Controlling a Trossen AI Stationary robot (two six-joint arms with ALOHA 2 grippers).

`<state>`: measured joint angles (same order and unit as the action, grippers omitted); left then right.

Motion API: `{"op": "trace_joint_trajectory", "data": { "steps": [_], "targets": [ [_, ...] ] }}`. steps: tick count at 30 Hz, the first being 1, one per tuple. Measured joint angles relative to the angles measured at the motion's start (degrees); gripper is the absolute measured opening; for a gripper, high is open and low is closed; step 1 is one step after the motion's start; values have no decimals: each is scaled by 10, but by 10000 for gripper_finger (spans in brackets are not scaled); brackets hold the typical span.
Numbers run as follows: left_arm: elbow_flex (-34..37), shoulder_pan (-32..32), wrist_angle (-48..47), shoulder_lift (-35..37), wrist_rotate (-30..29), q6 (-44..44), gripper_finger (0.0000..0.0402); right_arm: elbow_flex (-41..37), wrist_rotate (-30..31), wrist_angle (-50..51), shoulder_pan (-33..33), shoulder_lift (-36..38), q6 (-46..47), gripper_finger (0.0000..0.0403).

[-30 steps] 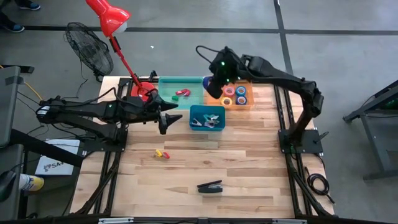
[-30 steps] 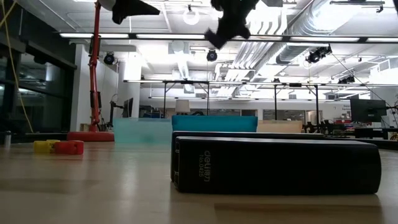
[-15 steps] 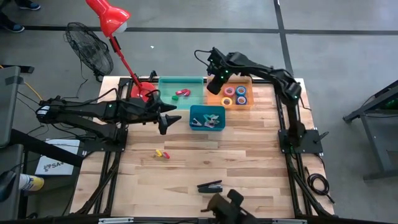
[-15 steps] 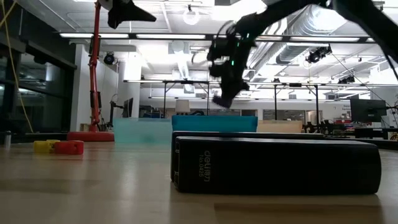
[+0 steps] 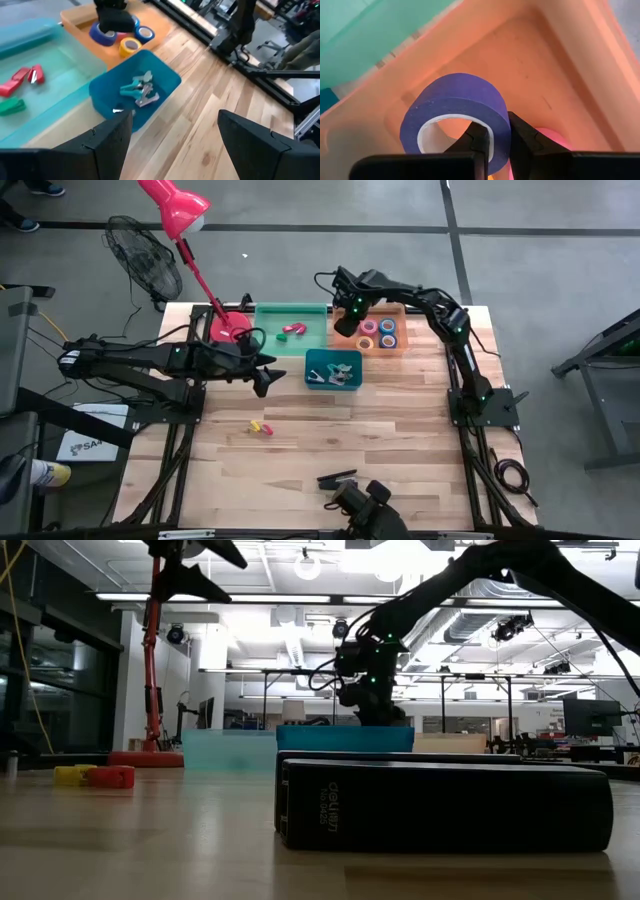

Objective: Pick and place Stapler, Stapler remover, tape
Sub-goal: Put the blue tape in the orange bin, then put the black stapler into the green bin

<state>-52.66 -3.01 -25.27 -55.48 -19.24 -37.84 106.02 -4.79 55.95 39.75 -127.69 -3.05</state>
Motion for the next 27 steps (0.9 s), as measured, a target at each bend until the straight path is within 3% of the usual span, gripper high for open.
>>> {"op": "trace_joint_trajectory", "data": {
  "steps": [8,21,27],
  "targets": [
    [0,0,-60,-4,0,-26,289,0,4,14,0,-7,15,45],
    [0,0,-109,-14,24,-45,289,0,15,50,-3,-2,26,144],
    [0,0,-132,-15,48,-45,289,0,14,92,-4,28,28,168]
  ]
}}
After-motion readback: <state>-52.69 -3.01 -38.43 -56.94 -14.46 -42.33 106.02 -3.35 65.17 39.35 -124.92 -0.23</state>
